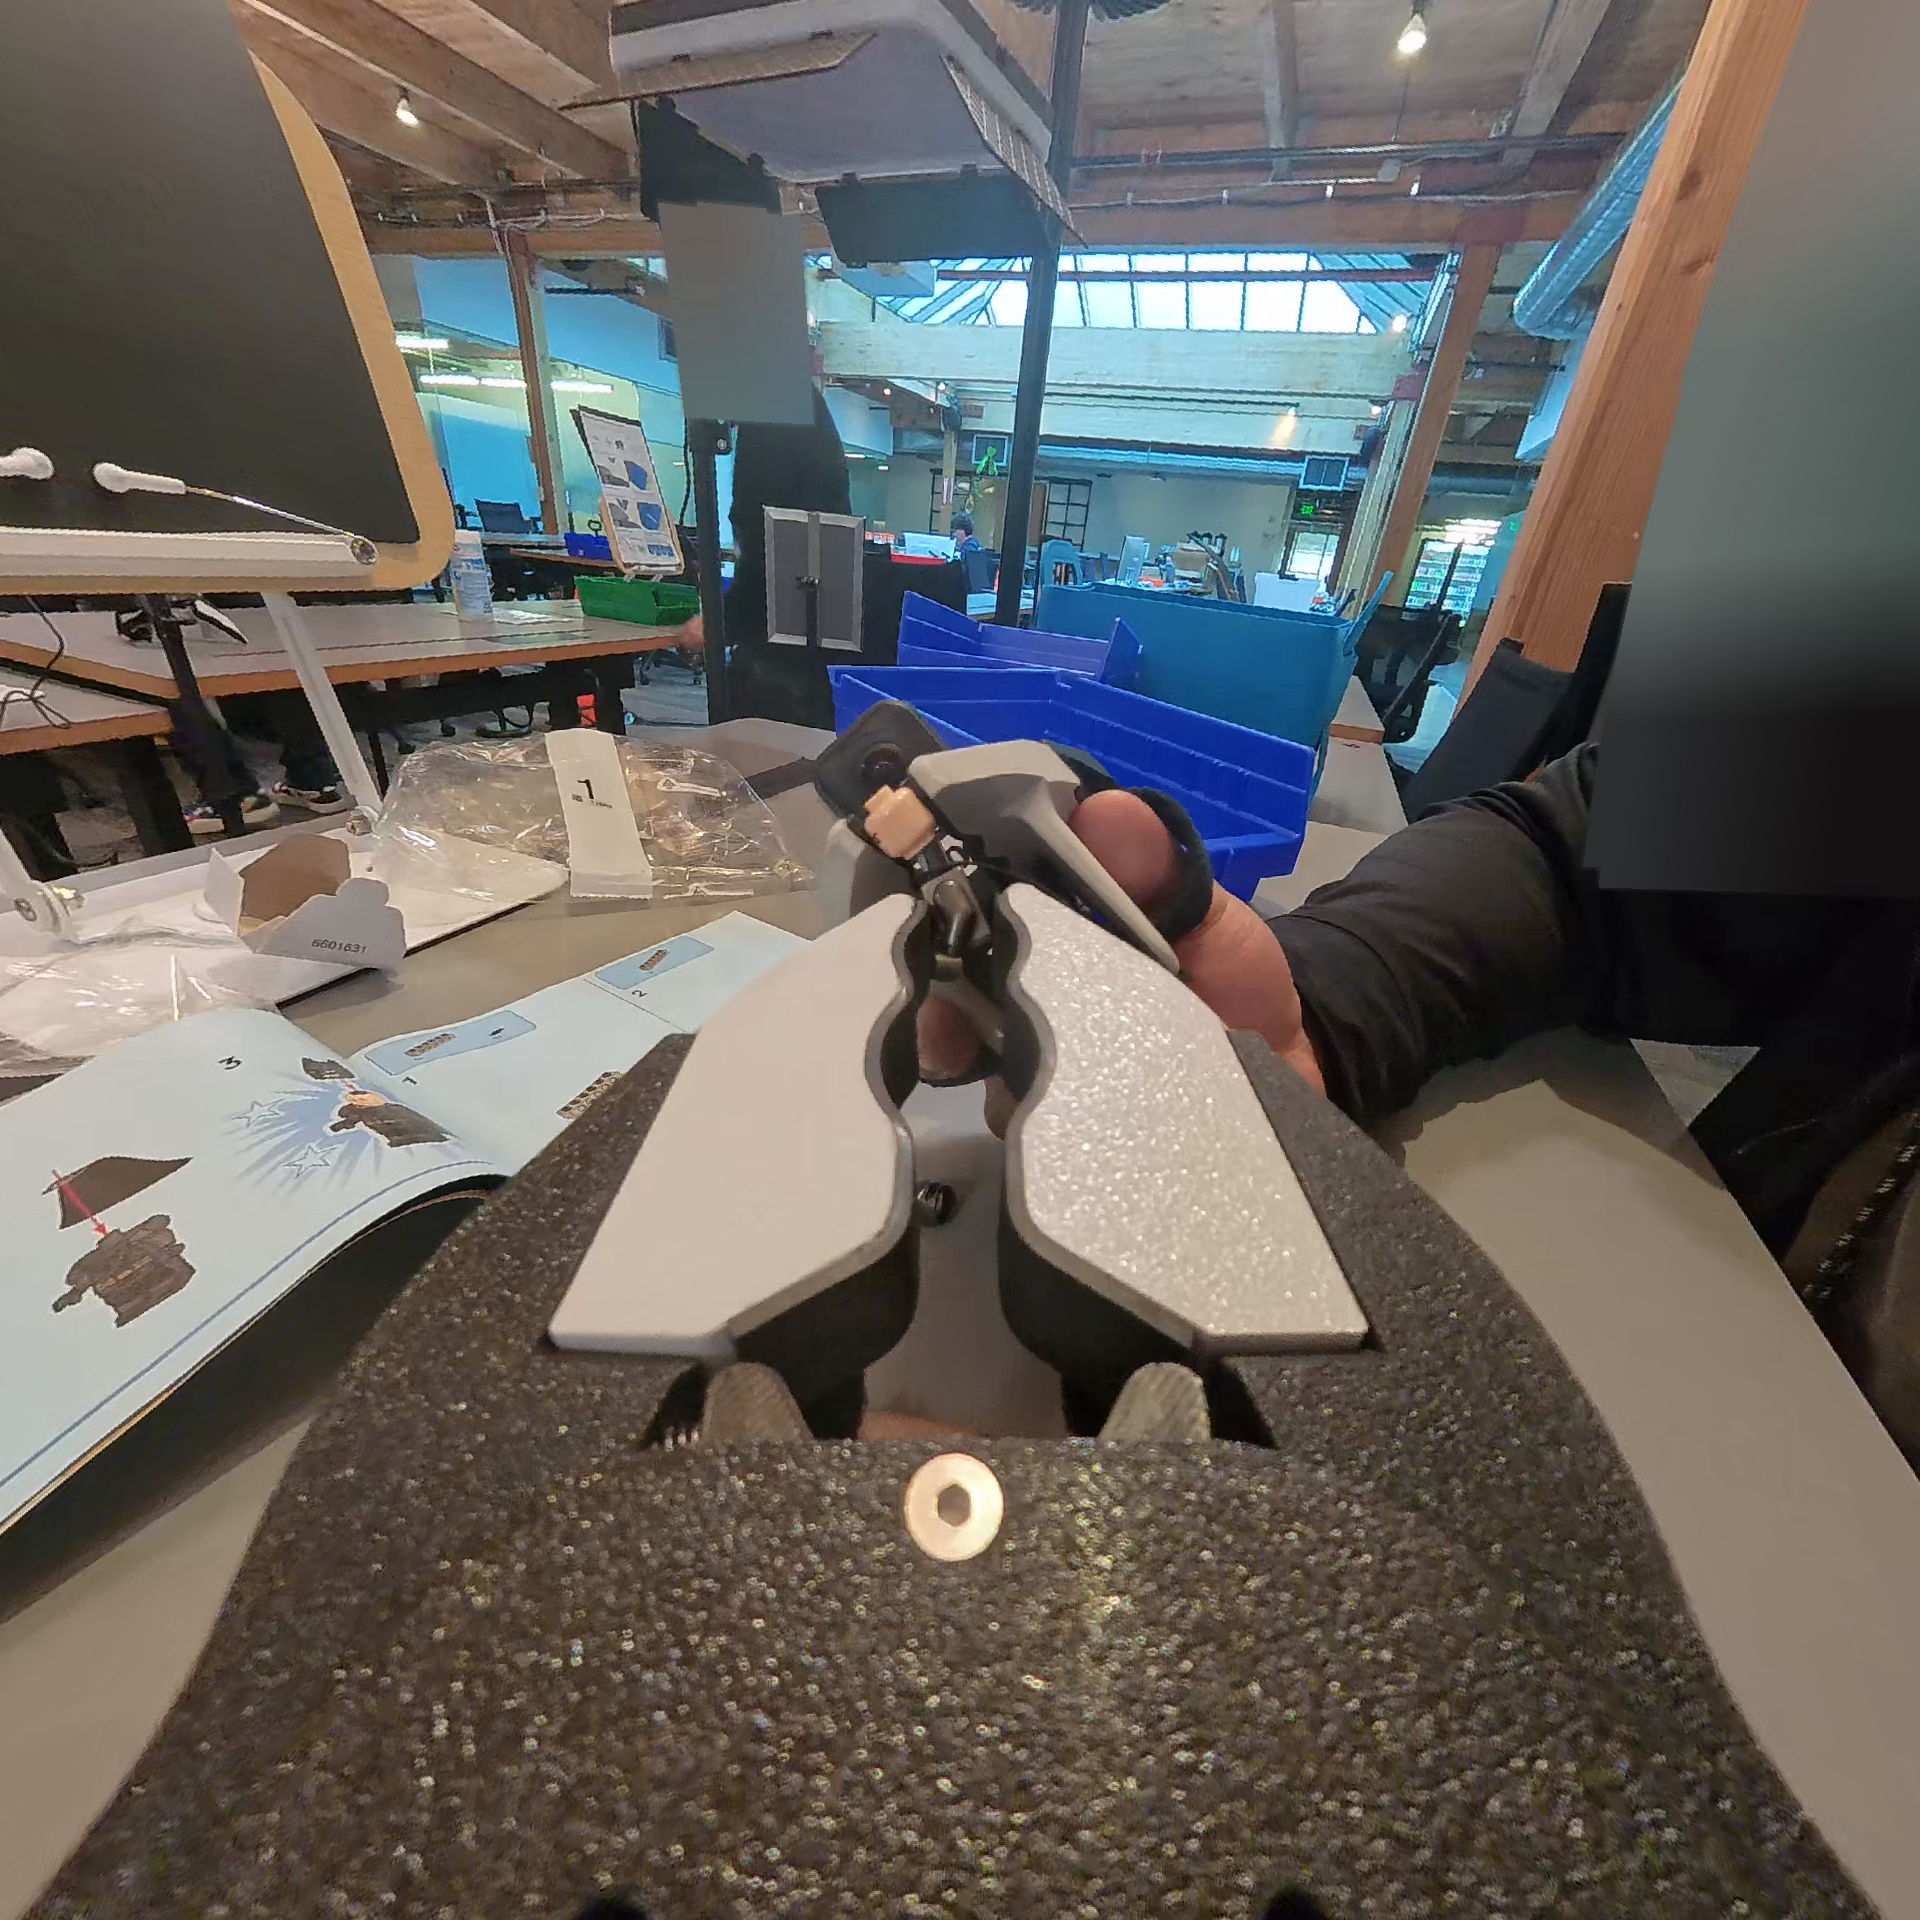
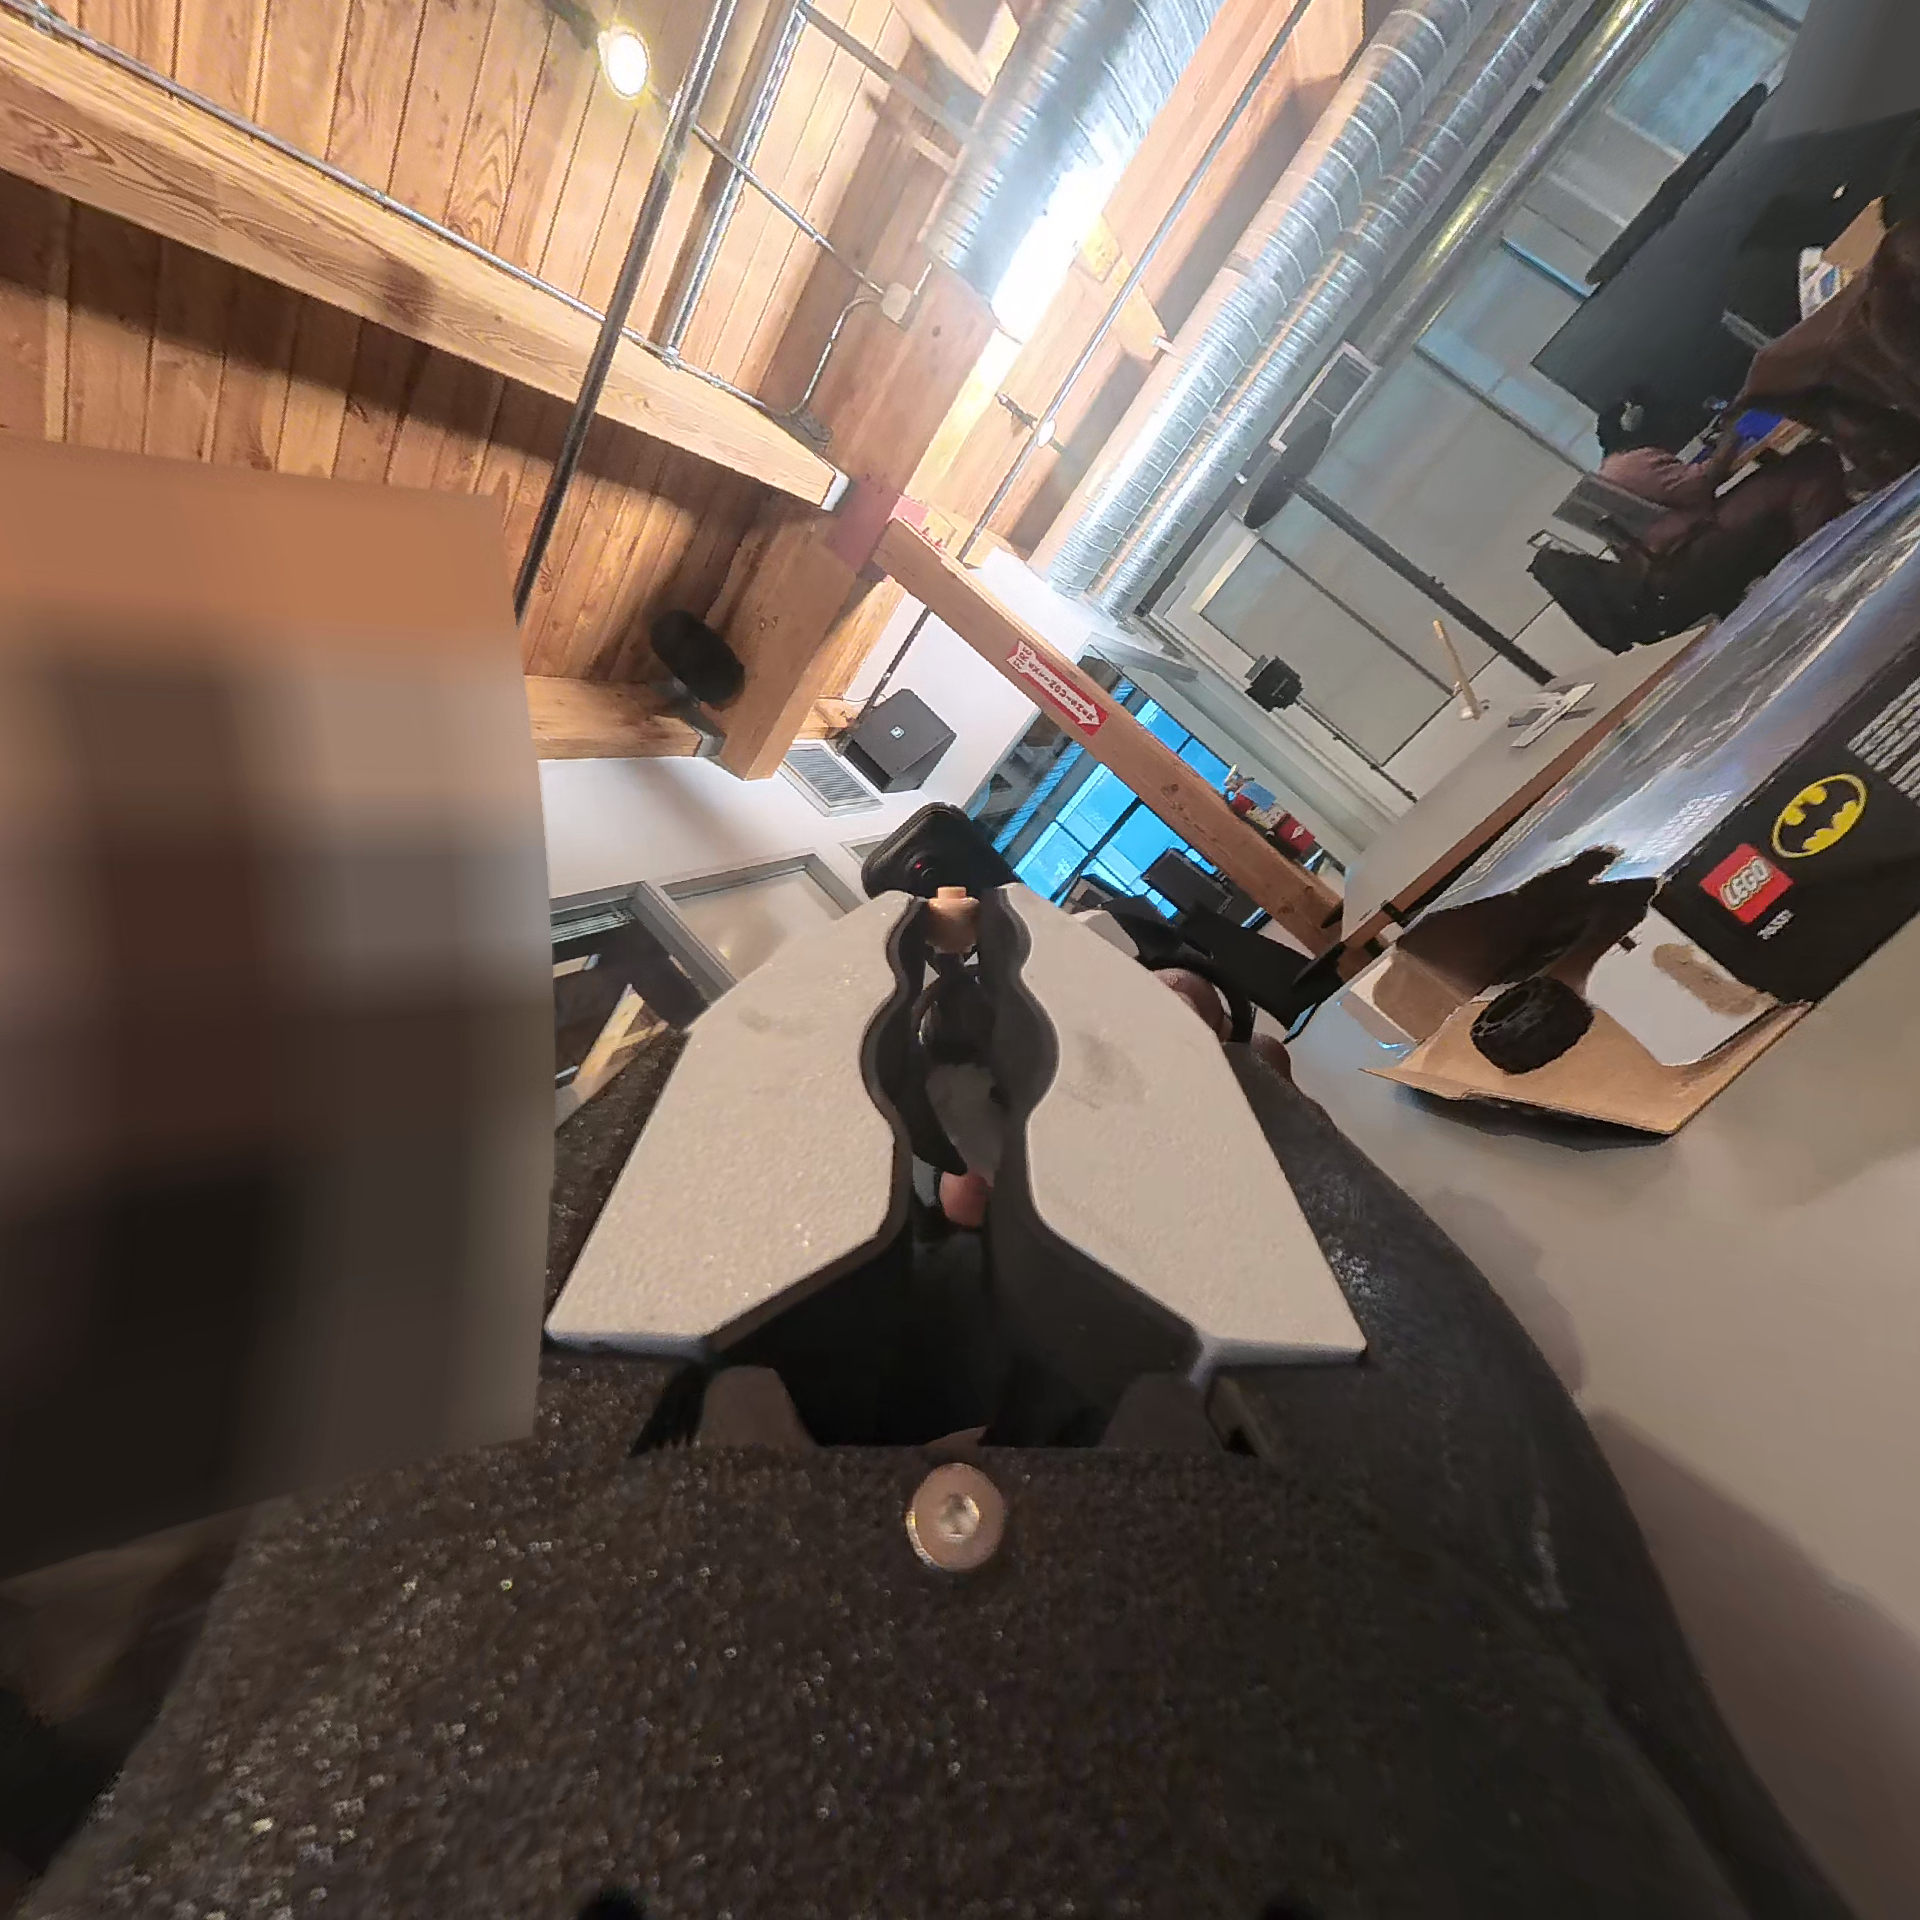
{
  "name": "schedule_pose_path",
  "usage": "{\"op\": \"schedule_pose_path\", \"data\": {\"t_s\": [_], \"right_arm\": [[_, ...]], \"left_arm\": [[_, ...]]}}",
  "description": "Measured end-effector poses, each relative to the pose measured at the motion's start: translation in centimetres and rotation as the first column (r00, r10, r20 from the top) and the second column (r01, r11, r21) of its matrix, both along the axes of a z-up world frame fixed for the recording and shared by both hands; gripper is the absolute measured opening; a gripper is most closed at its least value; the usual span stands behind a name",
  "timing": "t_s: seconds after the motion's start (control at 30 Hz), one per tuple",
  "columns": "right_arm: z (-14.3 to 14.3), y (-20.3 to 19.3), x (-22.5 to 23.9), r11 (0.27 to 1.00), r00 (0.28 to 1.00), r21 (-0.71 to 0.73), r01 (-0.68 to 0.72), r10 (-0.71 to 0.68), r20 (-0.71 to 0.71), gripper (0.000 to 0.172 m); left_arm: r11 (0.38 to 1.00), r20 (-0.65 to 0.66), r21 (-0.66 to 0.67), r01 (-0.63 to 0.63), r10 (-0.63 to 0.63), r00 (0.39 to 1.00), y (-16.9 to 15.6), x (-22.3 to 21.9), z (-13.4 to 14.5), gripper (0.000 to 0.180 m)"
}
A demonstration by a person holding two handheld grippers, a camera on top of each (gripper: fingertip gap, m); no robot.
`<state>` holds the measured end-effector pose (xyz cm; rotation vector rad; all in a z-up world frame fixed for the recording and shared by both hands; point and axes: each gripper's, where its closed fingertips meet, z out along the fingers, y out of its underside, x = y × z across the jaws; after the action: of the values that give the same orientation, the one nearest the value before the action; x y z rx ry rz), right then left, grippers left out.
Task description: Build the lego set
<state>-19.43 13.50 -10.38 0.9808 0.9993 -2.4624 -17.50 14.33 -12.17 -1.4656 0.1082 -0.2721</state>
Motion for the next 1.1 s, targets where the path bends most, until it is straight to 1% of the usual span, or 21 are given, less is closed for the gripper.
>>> {"op": "schedule_pose_path", "data": {"t_s": [0.53,0.77,1.0,1.1], "right_arm": [[0.5,0.1,0.5,0.995,0.994,0.049,0.093,-0.089,-0.066,0.010],[0.2,-0.1,0.5,0.985,0.992,0.136,0.103,-0.091,-0.092,0.010],[-0.2,-0.4,0.6,0.967,0.994,0.246,0.067,-0.042,-0.102,0.010],[-0.8,-0.3,0.7,0.953,0.995,0.301,0.041,-0.012,-0.097,0.010]], "left_arm": [[0.997,0.082,0.072,0.000,-0.006,0.997,0.0,0.2,0.7,0.010],[0.999,0.091,0.046,0.023,-0.027,0.996,-0.1,0.2,0.5,0.010],[0.998,0.073,-0.002,0.065,-0.065,0.995,-0.4,0.3,0.0,0.010],[0.995,0.055,-0.047,0.084,-0.082,0.995,-0.4,0.3,-0.6,0.010]]}}
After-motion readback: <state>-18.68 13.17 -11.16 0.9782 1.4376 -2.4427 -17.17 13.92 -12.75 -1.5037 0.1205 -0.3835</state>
